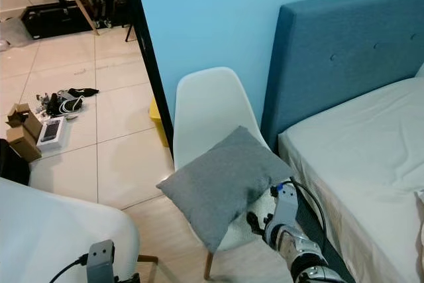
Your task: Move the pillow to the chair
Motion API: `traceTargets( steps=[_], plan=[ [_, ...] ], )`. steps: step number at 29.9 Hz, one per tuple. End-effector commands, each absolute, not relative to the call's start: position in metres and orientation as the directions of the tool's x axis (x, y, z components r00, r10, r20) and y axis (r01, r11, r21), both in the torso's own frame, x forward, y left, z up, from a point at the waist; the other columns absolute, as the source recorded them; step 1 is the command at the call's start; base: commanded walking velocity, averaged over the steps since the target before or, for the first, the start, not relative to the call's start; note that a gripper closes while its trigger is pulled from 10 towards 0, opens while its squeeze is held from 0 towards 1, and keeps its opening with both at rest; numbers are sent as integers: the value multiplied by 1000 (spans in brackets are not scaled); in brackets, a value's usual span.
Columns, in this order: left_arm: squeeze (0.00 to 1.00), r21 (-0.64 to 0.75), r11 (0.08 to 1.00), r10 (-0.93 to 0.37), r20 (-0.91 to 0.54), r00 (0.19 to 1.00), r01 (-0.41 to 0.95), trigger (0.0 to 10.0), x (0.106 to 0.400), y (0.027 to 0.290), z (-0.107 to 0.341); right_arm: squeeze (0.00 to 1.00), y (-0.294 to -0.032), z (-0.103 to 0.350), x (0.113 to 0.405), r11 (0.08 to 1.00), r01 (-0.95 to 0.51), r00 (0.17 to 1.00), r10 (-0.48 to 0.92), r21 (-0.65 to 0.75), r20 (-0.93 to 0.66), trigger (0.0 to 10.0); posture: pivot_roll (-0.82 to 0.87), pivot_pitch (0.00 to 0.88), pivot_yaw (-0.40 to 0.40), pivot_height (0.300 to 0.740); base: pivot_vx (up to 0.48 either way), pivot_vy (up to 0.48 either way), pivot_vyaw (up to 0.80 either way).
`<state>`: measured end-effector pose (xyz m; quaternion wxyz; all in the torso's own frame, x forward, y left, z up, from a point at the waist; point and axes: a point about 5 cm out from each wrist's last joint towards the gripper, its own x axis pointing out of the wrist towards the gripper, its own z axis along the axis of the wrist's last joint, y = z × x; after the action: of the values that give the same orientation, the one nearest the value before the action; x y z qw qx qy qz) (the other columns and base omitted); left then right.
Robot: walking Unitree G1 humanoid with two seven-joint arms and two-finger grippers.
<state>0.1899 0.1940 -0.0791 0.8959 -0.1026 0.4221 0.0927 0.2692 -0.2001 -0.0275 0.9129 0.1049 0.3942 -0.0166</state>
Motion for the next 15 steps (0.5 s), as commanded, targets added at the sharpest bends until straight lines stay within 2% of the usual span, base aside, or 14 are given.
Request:
traceTargets(
  steps=[1, 2, 3, 4, 6, 8, 11, 14, 15],
  plan=[
    [0, -84, 962, 86, -809, 581, -258, 10000, 177, 196, -86, 0, -206, -42, 250, 983, 140, 631, 6, 122, -776, 10000, -79, 87, 24, 740, 0, 0, 0],
    [0, -75, 962, 91, -816, 571, -261, 10000, 174, 197, -87, 0, -209, -52, 236, 986, 145, 584, -20, 80, -812, 10000, -79, 86, 22, 740, 0, 0, 0],
    [0, -72, 961, 95, -821, 564, -266, 10000, 171, 197, -88, 0, -212, -61, 221, 983, 171, 540, -40, 62, -840, 10000, -78, 86, 21, 740, 0, 0, -775],
    [0, -72, 961, 95, -821, 564, -266, 10000, 171, 197, -88, 0, -212, -61, 221, 983, 171, 540, -40, 62, -840, 10000, -78, 86, 21, 740, 0, 0, -775],
    [0, -59, 963, 100, -828, 551, -264, 10000, 166, 199, -90, 0, -217, -77, 192, 981, 196, 452, -87, 3, -888, 10000, -68, 85, 19, 740, 0, 0, -775],
    [0, -59, 963, 100, -828, 551, -264, 10000, 166, 199, -90, 0, -217, -77, 192, 981, 196, 452, -87, 3, -888, 10000, -68, 85, 19, 740, 0, 0, -775],
    [0, -50, 965, 102, -834, 542, -259, 10000, 162, 200, -92, 0, -219, -86, 171, 982, 180, 387, -117, -49, -915, 10000, -64, 86, 22, 740, 0, 0, -767],
    [0, -42, 968, 102, -835, 541, -246, 10000, 161, 201, -92, 0, -219, -89, 164, 985, 158, 373, -119, -63, -920, 10000, -61, 87, 21, 740, 0, 0, -763],
    [0, -43, 969, 99, -834, 543, -242, 10000, 160, 201, -92, 0, -219, -90, 162, 988, 135, 371, -117, -71, -921, 10000, -64, 88, 27, 740, 0, 0, 0]
  ],
)
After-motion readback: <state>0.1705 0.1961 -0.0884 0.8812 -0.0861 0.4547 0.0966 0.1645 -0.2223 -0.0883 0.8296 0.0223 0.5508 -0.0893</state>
